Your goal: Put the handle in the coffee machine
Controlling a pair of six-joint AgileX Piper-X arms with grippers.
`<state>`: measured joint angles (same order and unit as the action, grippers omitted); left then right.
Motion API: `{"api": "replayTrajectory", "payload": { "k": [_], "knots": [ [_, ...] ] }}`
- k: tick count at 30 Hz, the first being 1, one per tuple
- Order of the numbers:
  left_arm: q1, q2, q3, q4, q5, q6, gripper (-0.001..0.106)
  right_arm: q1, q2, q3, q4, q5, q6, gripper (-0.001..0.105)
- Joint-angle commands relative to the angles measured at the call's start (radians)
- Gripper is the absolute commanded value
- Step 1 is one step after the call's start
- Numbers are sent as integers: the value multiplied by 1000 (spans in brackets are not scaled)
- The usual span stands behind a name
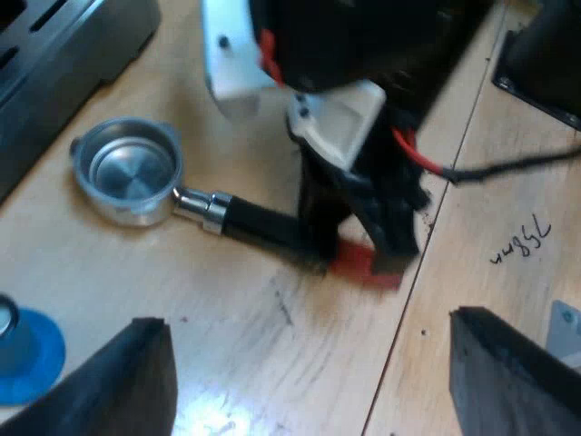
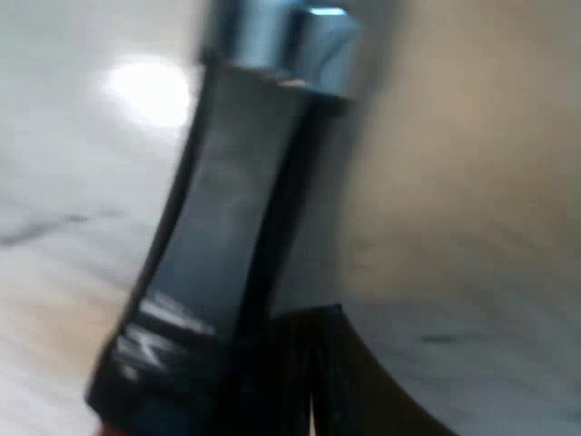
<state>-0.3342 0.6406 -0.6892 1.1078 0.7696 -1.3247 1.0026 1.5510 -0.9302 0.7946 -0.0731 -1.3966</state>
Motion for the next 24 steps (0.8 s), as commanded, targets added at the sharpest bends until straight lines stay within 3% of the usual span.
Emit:
{"api": "replayTrajectory", "payload": {
  "k": [1,13,19,24],
  "knots": [
    [27,-3,-6,40,6,27,66,56,8,-1,-86,-45,33,0],
    [29,-3,-6,53,6,28,66,120,31,-1,-423,-36,208,0],
    [74,-3,-6,55,6,28,66,120,92,-1,-543,-36,276,0],
    [78,-3,-6,75,6,28,66,120,114,-1,-582,-38,279,0]
  ]
}}
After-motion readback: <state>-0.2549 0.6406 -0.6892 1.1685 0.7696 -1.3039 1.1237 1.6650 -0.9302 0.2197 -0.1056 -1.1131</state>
